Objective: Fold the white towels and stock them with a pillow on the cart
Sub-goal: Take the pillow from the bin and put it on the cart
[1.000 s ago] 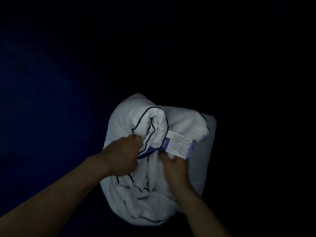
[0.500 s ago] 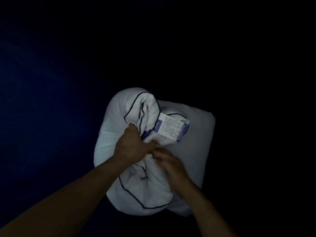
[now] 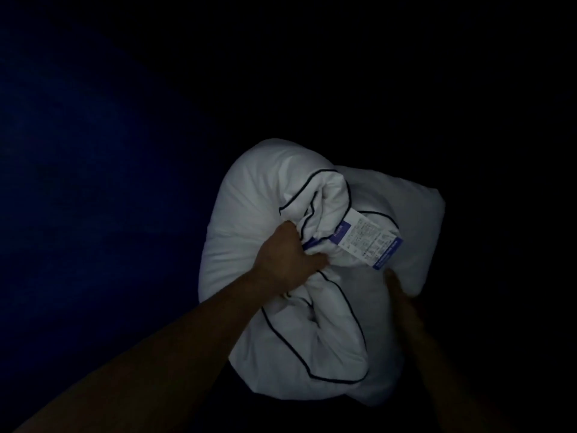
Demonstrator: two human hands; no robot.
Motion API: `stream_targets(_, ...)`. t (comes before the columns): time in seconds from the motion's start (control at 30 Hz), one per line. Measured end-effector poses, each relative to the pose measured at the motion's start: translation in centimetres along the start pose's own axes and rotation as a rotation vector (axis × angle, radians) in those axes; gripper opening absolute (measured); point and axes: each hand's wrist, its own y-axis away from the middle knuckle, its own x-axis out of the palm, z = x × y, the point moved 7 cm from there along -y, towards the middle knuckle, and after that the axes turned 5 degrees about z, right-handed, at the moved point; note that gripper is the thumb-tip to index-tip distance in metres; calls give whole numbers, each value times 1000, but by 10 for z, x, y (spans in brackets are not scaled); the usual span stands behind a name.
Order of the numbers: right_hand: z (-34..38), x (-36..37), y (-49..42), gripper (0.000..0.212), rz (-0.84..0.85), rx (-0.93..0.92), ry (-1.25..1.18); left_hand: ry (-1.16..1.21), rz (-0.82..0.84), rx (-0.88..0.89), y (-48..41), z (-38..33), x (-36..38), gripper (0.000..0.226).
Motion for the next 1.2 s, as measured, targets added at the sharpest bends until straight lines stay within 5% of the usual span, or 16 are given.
stream_targets(0.1,18,16,21,111,-1,-73,19,-3,-3,-4,13,-1,-5,85)
stream_targets(0.2,4,16,4,101,-94,-29,-72,-2,44,-38,28,-6,-3,87)
stream_targets(0.23,3,21,4,100,-123,-20,-96,10,53,-42,33,-9,-1,81)
stream_targets(0.37,30,46,49,35,-139,-71,-92,25,21,-38,53,-27,-16,47)
stream_targets(0.53,111,58,169,15,-80,-258,-50,158,-57,-59,115,-58,-115,12)
stream_targets(0.73,228,17,372,8,12,-513,-12,353,-90,-5,261,-152,-197,9)
stream_targets(0.9,291,-36,519,12,59,-678,-25,437,-128,99,374,-249,-243,49)
stream_targets(1.2,336,-230,707,23,39,-914,-88,393,-303,434,567,-443,-190,48)
